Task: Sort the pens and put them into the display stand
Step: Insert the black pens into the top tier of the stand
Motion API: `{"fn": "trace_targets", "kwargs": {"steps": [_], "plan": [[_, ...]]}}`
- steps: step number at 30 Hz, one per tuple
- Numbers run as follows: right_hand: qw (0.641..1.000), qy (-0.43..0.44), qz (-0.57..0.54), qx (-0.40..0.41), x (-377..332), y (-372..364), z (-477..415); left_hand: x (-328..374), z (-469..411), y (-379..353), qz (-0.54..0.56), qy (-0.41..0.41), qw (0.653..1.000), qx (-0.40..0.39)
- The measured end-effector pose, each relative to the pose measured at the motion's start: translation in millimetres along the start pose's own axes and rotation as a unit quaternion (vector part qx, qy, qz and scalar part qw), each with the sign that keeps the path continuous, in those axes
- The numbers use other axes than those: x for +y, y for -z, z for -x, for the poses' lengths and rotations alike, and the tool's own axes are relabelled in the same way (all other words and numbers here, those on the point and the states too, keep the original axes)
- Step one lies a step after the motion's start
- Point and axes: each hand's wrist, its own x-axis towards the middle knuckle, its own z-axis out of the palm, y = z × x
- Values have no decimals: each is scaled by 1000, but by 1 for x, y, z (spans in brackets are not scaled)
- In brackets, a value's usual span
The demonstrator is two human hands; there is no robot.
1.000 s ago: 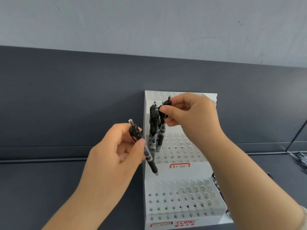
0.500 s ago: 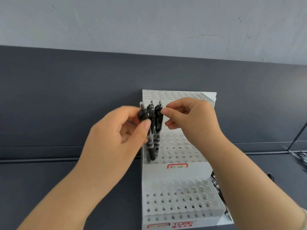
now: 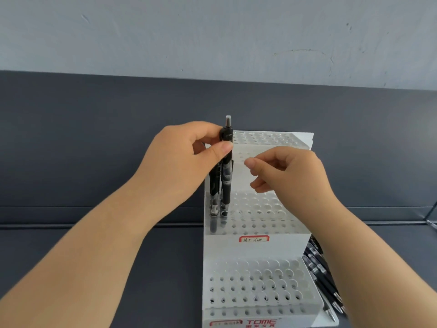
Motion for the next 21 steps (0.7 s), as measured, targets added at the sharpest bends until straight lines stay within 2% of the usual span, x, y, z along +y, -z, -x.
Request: {"fn": "trace_targets", "kwargs": {"steps": [15, 21], "plan": [[1000, -12, 21, 0, 6, -1, 2, -20, 3, -15, -61, -9, 998, 29], [999, -11, 34, -1, 9, 1, 6, -19, 9, -18, -109, -73, 988, 76]]}}
